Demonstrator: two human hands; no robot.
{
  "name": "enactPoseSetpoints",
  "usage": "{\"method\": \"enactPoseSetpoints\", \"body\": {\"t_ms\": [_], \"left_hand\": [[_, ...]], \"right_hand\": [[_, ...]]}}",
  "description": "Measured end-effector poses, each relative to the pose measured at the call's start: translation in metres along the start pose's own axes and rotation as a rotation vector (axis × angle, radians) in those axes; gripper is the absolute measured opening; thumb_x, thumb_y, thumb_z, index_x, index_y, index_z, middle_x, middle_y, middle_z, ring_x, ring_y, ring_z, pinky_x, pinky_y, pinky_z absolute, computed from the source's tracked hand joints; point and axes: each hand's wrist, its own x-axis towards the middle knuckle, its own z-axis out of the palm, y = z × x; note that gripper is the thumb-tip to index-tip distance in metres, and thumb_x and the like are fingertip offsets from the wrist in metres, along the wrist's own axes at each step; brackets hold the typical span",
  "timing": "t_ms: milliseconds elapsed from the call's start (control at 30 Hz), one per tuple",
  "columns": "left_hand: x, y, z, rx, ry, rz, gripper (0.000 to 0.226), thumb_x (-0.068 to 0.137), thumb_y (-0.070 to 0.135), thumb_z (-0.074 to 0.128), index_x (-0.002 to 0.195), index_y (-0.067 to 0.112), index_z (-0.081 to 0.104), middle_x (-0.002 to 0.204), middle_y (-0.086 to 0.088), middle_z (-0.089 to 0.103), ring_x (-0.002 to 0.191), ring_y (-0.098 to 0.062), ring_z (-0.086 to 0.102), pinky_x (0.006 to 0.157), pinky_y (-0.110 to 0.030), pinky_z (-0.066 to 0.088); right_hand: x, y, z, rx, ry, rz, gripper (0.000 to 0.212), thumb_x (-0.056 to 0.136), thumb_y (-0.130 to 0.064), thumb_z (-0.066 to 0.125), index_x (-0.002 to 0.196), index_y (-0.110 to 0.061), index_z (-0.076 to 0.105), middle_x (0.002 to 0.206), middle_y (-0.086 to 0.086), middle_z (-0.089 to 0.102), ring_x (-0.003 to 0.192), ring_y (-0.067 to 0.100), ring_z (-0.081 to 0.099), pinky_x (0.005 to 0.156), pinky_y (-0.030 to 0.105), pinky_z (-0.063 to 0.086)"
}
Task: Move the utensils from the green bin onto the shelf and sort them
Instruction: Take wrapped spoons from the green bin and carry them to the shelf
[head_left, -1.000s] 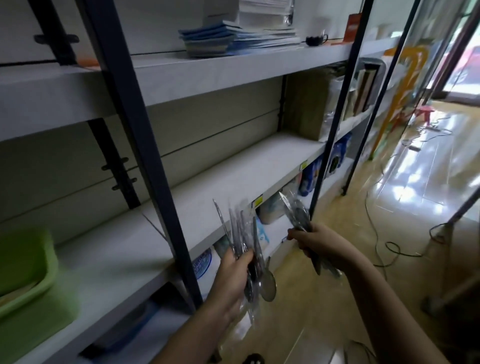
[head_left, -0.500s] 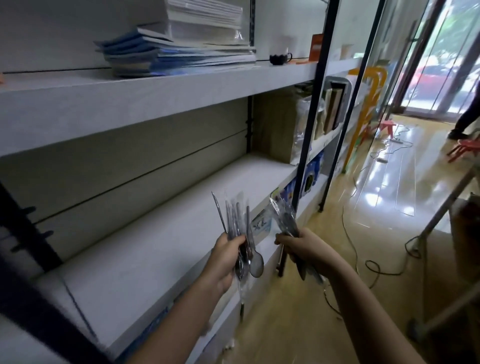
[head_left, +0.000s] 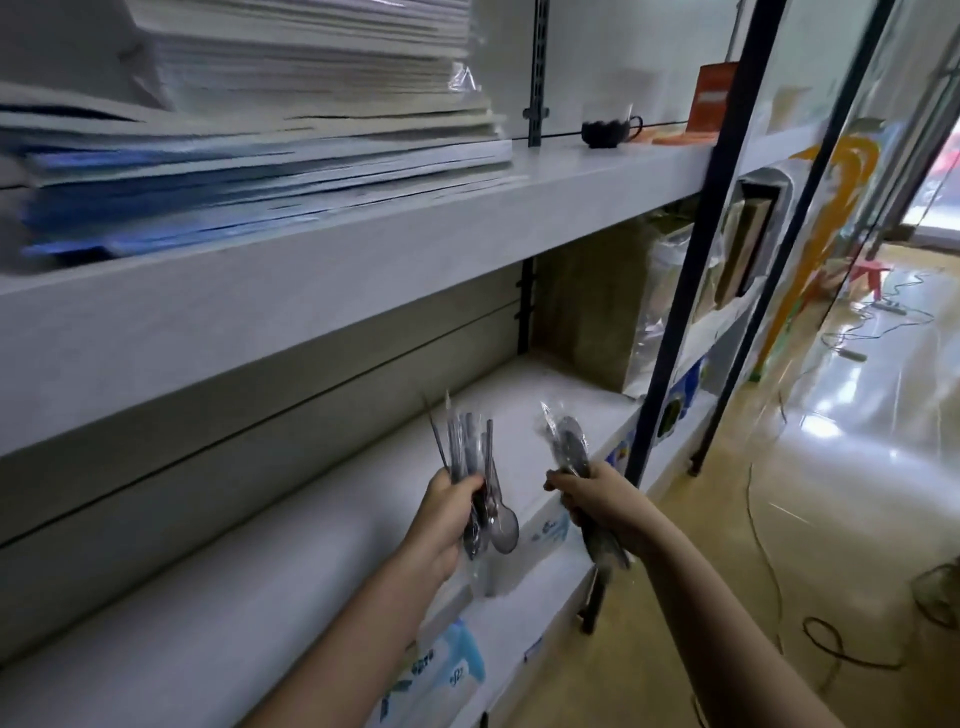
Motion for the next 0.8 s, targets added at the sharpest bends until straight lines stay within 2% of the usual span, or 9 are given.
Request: {"method": "enactPoseSetpoints", "body": {"t_ms": [133, 233, 367, 467, 567, 600, 700, 767, 800], "left_hand": [[0.04, 0.004, 0.0, -0.029, 0.092, -0.002, 0.013, 0.095, 0.005, 0.043, 0.09, 0.011, 0.054, 0.073, -0.007, 0.056, 0.062, -0.017, 0.051, 0.055, -0.025, 0.041], [0.071, 0.001, 0.001, -0.069, 0.178, -0.028, 0.011, 0.096, 0.006, 0.043, 0.095, 0.01, 0.054, 0.072, -0.007, 0.056, 0.063, -0.018, 0.053, 0.052, -0.024, 0.042], [0.116, -0.007, 0.004, -0.155, 0.316, -0.076, 0.011, 0.095, 0.004, 0.044, 0.1, 0.001, 0.053, 0.066, -0.01, 0.053, 0.054, -0.019, 0.051, 0.039, -0.017, 0.041], [0.14, -0.015, 0.013, -0.156, 0.416, -0.13, 0.015, 0.094, 0.0, 0.042, 0.083, 0.002, 0.051, 0.061, -0.012, 0.05, 0.041, -0.016, 0.051, 0.034, -0.014, 0.037], [0.158, -0.021, 0.024, -0.17, 0.483, -0.169, 0.025, 0.094, -0.004, 0.039, 0.071, 0.003, 0.046, 0.044, -0.01, 0.048, 0.025, -0.01, 0.044, 0.031, -0.014, 0.033], [0.164, -0.023, 0.027, -0.169, 0.503, -0.18, 0.024, 0.094, -0.004, 0.039, 0.072, 0.003, 0.045, 0.045, -0.011, 0.049, 0.028, -0.011, 0.046, 0.033, -0.016, 0.035], [0.182, -0.031, 0.034, -0.124, 0.562, -0.215, 0.014, 0.093, -0.001, 0.041, 0.081, 0.002, 0.048, 0.064, -0.012, 0.049, 0.051, -0.018, 0.048, 0.043, -0.021, 0.038], [0.192, -0.035, 0.037, -0.024, 0.602, -0.213, 0.009, 0.091, 0.0, 0.044, 0.094, -0.004, 0.052, 0.071, -0.012, 0.052, 0.061, -0.02, 0.05, 0.048, -0.023, 0.04], [0.196, -0.037, 0.038, 0.026, 0.62, -0.209, 0.016, 0.09, 0.0, 0.045, 0.103, -0.008, 0.051, 0.076, -0.014, 0.054, 0.067, -0.023, 0.053, 0.052, -0.025, 0.04]], "right_hand": [[0.056, -0.008, -0.005, 0.0, -0.04, 0.017, 0.018, 0.094, -0.016, 0.051, 0.1, -0.001, 0.059, 0.059, 0.002, 0.043, 0.052, 0.012, 0.041, 0.05, 0.02, 0.038], [0.101, -0.013, -0.005, -0.022, -0.109, 0.012, 0.013, 0.094, -0.016, 0.052, 0.088, -0.005, 0.058, 0.061, 0.004, 0.046, 0.053, 0.013, 0.044, 0.052, 0.021, 0.04], [0.164, -0.011, -0.006, 0.012, -0.216, 0.024, 0.014, 0.092, -0.011, 0.055, 0.079, -0.005, 0.055, 0.056, 0.004, 0.046, 0.047, 0.014, 0.046, 0.048, 0.021, 0.04], [0.203, -0.008, -0.007, -0.037, -0.307, 0.047, 0.02, 0.091, -0.01, 0.056, 0.072, -0.007, 0.053, 0.059, 0.006, 0.05, 0.051, 0.015, 0.05, 0.053, 0.023, 0.041], [0.235, -0.005, -0.003, -0.125, -0.398, 0.063, 0.02, 0.092, -0.012, 0.055, 0.072, -0.007, 0.052, 0.064, 0.007, 0.05, 0.058, 0.016, 0.048, 0.056, 0.024, 0.04], [0.244, -0.003, 0.0, -0.16, -0.416, 0.054, 0.021, 0.092, -0.011, 0.054, 0.072, -0.008, 0.052, 0.064, 0.006, 0.049, 0.059, 0.015, 0.047, 0.056, 0.024, 0.04], [0.267, 0.006, 0.01, -0.258, -0.469, 0.04, 0.02, 0.092, -0.01, 0.051, 0.072, -0.009, 0.052, 0.069, 0.008, 0.052, 0.063, 0.017, 0.049, 0.061, 0.025, 0.044], [0.284, 0.016, 0.017, -0.316, -0.494, 0.01, 0.013, 0.088, -0.018, 0.058, 0.083, -0.007, 0.059, 0.083, 0.012, 0.062, 0.075, 0.022, 0.058, 0.074, 0.032, 0.051], [0.295, 0.022, 0.021, -0.338, -0.502, -0.002, 0.023, 0.084, -0.025, 0.062, 0.093, -0.005, 0.061, 0.094, 0.015, 0.065, 0.085, 0.025, 0.062, 0.082, 0.036, 0.054]]}}
